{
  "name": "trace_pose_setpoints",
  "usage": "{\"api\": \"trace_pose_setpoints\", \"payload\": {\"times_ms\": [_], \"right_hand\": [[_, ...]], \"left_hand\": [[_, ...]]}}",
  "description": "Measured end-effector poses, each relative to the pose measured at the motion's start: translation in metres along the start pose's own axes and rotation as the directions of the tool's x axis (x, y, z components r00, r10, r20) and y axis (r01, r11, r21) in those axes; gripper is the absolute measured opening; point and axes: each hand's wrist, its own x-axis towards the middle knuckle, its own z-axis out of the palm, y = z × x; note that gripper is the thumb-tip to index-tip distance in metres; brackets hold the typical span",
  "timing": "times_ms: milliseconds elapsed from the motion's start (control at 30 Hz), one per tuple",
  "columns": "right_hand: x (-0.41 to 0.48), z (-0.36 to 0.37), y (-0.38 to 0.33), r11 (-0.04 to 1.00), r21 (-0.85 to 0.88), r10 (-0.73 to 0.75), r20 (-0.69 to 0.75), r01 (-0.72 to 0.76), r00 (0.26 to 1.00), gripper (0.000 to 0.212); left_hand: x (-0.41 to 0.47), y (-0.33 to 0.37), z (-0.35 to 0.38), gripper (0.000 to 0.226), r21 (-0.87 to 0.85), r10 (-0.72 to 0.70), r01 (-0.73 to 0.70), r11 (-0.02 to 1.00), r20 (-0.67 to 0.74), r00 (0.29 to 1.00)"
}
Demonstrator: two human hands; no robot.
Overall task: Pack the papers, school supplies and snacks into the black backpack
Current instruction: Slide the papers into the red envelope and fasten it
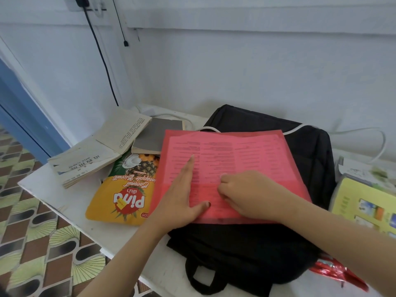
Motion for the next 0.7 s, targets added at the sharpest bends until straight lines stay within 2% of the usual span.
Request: {"api": "trace_pose_setpoints", "payload": {"times_ms": [167, 333, 500, 700], "right_hand": [[0.024, -0.002, 0.007, 1.000, -0.017, -0.011, -0.030, 0.010, 0.999, 0.024], [0.043, -0.002, 0.028, 0.981, 0.149, 0.125, 0.023, -0.127, 0.992, 0.013], [0.047, 0.004, 0.047, 0.909, 0.326, 0.264, 0.034, -0.260, 0.964, 0.007], [0.040, 0.009, 0.059, 0.864, 0.411, 0.304, 0.033, -0.290, 0.952, 0.009]], "left_hand": [[-0.001, 0.001, -0.001, 0.106, -0.037, -0.001, 0.001, 0.999, 0.007, 1.000], [-0.002, 0.002, -0.002, 0.108, -0.040, -0.009, 0.009, 0.999, 0.002, 1.000], [-0.001, 0.003, -0.002, 0.108, -0.038, -0.012, 0.012, 0.999, 0.002, 1.000], [-0.001, 0.002, -0.001, 0.109, -0.026, -0.015, 0.015, 1.000, -0.007, 1.000]]}}
